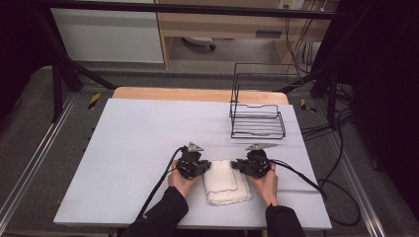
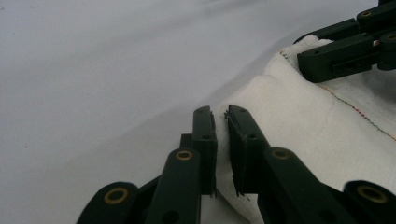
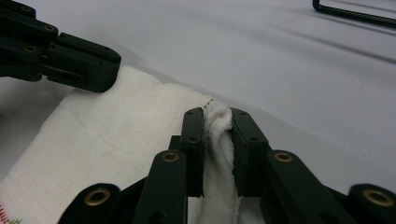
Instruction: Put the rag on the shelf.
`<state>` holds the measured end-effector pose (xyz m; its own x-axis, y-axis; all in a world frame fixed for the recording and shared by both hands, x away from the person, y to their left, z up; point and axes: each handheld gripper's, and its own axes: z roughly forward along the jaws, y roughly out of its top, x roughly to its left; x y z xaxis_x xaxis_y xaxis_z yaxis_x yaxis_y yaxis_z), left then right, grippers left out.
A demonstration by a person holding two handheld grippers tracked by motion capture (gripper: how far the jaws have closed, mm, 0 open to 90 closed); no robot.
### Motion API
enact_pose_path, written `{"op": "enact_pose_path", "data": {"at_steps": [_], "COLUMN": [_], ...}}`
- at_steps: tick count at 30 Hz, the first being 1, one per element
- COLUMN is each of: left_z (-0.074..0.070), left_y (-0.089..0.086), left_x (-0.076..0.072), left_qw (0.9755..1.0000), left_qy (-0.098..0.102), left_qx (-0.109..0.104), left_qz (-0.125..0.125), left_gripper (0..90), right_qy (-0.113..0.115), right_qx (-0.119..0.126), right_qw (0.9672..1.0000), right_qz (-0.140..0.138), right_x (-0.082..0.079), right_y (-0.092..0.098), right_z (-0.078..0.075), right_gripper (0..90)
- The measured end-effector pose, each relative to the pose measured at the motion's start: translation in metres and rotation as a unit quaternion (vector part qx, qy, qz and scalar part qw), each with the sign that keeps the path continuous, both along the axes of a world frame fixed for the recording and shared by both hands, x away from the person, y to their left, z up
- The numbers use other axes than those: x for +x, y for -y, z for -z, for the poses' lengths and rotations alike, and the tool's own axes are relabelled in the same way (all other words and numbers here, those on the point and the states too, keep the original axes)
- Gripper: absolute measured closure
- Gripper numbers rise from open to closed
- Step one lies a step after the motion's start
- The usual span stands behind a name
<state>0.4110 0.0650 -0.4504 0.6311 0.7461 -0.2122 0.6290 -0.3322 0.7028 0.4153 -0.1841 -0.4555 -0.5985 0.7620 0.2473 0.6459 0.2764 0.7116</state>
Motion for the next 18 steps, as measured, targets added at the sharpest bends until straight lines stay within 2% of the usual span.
{"op": "enact_pose_path", "data": {"at_steps": [6,11,18], "left_z": [0.001,0.001,-0.007], "left_y": [-0.002,-0.004,-0.006], "left_x": [0.0,0.0,-0.005], "left_qw": [1.0,0.9997,0.9994], "left_qy": [0.0,-0.005,0.019], "left_qx": [-0.01,-0.021,-0.029], "left_qz": [-0.001,-0.007,-0.008], "left_gripper": [81.6,82.5,82.8], "right_qy": [-0.004,0.006,0.029], "right_qx": [0.003,0.003,0.021], "right_qw": [1.0,1.0,0.9994], "right_qz": [0.006,0.006,0.004], "right_x": [-0.001,-0.002,-0.008], "right_y": [0.0,0.0,0.004], "right_z": [-0.001,-0.003,-0.013], "right_gripper": [80.8,81.3,81.4]}}
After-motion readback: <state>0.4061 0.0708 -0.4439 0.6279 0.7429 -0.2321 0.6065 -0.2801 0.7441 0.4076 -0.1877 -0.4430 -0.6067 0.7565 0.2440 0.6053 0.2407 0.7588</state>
